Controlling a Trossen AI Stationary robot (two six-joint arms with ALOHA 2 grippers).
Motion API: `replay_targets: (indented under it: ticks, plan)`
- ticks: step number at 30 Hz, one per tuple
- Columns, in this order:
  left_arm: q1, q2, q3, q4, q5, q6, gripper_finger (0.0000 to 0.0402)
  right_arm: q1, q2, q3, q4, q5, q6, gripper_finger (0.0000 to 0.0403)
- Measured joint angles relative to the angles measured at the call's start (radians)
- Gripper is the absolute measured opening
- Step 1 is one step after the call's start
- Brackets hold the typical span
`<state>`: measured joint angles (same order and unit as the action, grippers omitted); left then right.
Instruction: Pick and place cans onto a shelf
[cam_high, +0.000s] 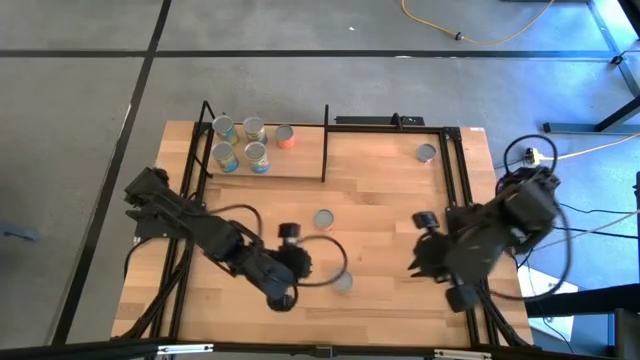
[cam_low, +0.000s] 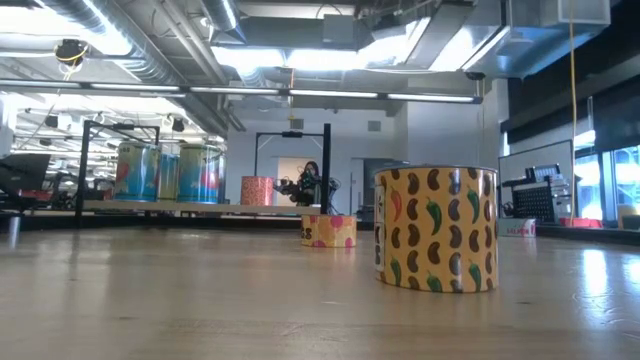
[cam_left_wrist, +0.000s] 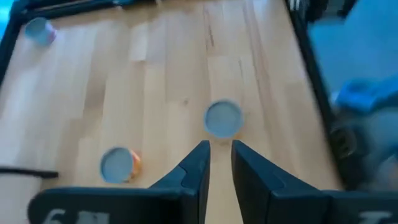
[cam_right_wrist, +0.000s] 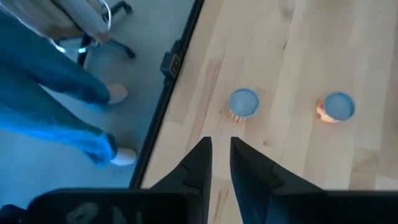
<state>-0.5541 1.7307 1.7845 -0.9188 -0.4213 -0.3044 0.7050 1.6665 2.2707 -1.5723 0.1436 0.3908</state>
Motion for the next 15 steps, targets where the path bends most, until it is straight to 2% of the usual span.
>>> replay_targets:
  ticks: [4,15]
  plan:
    - [0.0,0.083,-0.002,0.034,0.007,0.185,0.0058,0.046,-0.052,0.0,0.0,0.057,0.002,0.006]
    - [0.03,0.294,-0.002,0.153,0.021,0.422,0.0056,0.101,-0.159,0.0,0.001,0.127,0.023,0.006]
